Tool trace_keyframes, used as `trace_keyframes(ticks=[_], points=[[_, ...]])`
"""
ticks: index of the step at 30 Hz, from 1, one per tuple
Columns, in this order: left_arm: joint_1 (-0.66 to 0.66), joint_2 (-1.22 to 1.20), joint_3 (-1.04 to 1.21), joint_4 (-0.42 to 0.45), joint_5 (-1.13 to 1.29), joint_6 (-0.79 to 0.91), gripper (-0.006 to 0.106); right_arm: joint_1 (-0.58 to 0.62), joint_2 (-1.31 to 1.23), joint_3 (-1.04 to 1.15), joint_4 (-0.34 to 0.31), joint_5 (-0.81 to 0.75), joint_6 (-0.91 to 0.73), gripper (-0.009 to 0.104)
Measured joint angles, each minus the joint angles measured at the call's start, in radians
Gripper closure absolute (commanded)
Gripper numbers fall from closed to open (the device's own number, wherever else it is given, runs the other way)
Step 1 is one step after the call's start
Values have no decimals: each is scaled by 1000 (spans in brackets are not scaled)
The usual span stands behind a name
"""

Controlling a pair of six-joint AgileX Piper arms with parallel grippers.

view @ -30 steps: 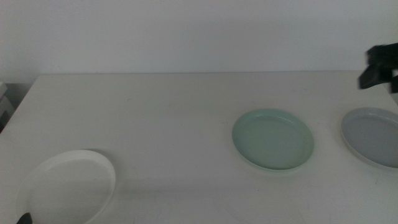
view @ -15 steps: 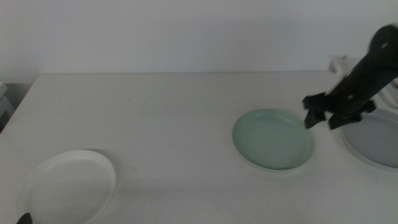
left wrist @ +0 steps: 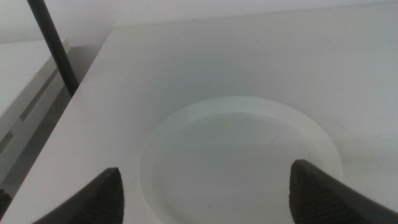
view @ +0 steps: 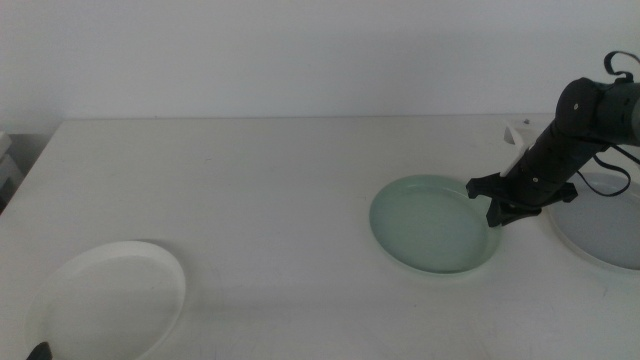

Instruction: Stack the three bowls on top of each other.

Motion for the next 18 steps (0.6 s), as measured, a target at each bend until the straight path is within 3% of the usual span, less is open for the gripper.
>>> trace_keyframes(ticks=[9,18], points=[[0,0,0,0,0,0,12,161,-193,-1,10,67,86,96],[0,0,0,0,0,0,12,368,-204,-1,10,68,173,96]])
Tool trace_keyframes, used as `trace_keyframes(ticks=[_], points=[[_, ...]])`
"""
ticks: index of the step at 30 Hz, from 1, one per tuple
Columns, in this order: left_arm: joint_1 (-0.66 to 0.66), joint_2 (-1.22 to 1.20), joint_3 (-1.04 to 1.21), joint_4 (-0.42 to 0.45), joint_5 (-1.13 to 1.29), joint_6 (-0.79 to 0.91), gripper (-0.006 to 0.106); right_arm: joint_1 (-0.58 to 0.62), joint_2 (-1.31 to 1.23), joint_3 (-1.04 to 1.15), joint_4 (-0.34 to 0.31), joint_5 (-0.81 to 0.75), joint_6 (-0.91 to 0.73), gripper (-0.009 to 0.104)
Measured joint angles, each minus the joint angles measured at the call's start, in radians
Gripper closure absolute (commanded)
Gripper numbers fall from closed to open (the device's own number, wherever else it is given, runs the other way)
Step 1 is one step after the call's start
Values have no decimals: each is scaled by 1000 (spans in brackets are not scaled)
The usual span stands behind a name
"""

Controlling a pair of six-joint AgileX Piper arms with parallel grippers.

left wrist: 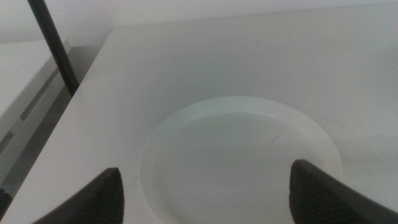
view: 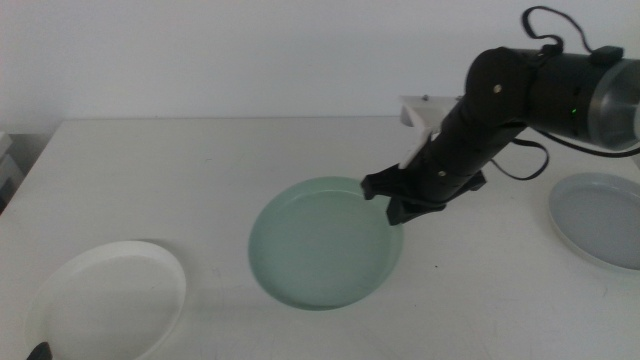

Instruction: Stack the three bowls on top of each other.

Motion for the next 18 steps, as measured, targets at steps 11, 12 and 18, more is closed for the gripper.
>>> trace_keyframes(ticks=[11,12,18], points=[[0,0,0,0,0,0,12,13,105,0,-23,-29,37,96],[0,0,0,0,0,0,12,13,118,0,-30,-31,38,96],[0,0,0,0,0,0,12,13,163,0,-106,-38,101,96]])
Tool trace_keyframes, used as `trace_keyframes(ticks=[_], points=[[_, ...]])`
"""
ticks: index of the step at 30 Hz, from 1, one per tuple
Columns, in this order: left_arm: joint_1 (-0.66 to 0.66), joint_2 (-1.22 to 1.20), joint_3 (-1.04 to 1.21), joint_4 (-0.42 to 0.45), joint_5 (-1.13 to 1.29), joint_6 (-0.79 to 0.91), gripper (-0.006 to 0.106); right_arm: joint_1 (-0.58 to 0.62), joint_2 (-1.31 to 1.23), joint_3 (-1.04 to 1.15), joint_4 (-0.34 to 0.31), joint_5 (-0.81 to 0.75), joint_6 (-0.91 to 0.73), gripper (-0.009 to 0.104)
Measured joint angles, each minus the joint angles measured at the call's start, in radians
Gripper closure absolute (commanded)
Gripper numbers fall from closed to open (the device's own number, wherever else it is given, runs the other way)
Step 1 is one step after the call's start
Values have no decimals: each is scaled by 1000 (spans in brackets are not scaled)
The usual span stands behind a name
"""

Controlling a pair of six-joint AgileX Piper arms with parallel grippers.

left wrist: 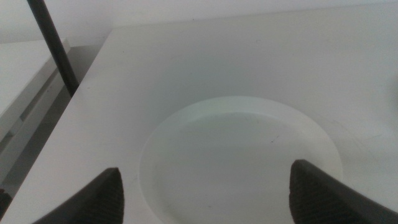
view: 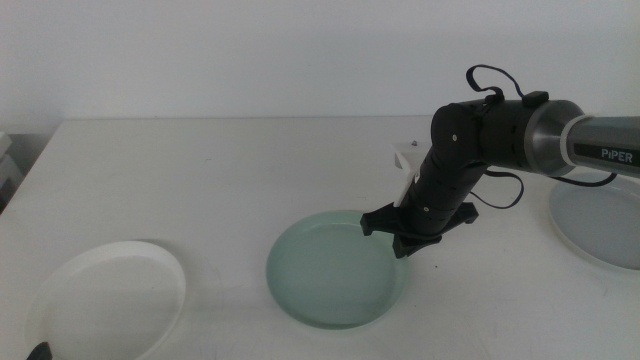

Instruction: Stack the three bowls on top of each other.

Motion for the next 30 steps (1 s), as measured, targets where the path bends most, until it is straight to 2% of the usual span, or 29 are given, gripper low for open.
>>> trace_keyframes(ticks=[3,6,11,14,16,20,24,30], points=[[0,0,0,0,0,0,12,0,0,0,-47,-2,39,92],[0,0,0,0,0,0,12,0,0,0,-75,-2,57,82],[0,0,0,0,0,0,12,0,-3,0,-78,5,57,52],[0,0,0,0,0,0,12,-4,-38,0,-90,17,57,38],[0,0,0,0,0,0,12,-18,-87,0,-112,23,57,33],[0,0,0,0,0,0,12,-114,-235,-1,-136,31,57,32],[0,0,0,0,0,0,12,-283,-319,-37,-144,72,42,32],[0,0,0,0,0,0,12,-561,-305,-98,-148,141,-47,32]])
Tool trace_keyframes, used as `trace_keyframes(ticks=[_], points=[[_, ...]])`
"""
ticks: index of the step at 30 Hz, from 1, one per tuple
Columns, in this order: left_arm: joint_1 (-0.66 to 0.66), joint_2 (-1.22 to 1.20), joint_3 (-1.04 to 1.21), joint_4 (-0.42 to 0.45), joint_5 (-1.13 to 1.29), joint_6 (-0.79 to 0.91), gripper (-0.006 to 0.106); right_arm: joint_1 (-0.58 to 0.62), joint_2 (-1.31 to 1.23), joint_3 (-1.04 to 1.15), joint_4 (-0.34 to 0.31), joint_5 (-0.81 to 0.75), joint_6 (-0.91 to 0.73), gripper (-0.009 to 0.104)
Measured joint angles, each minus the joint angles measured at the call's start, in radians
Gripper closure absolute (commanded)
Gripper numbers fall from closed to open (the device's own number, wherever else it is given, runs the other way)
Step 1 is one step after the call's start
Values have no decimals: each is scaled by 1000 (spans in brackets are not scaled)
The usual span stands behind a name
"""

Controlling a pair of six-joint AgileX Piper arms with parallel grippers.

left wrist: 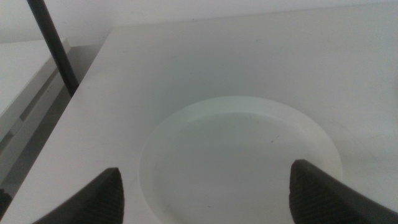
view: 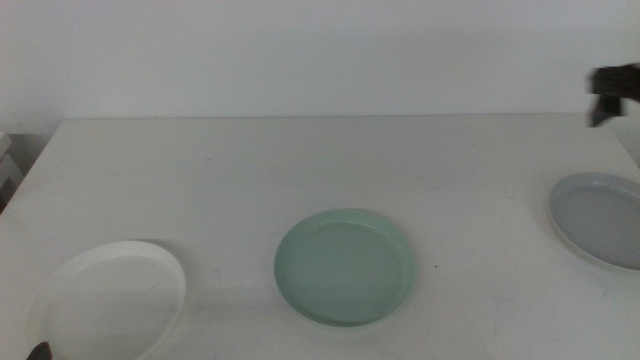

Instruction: Stack the three bowls on top of each other.

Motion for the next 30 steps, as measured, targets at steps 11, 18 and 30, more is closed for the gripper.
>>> trace_keyframes(ticks=[11,18,30], points=[[0,0,0,0,0,0,12,-332,189,-12,65,-75,-51,37],[0,0,0,0,0,0,12,-354,299,-12,127,-100,-120,46],[0,0,0,0,0,0,12,-354,416,-15,121,-112,-132,59]])
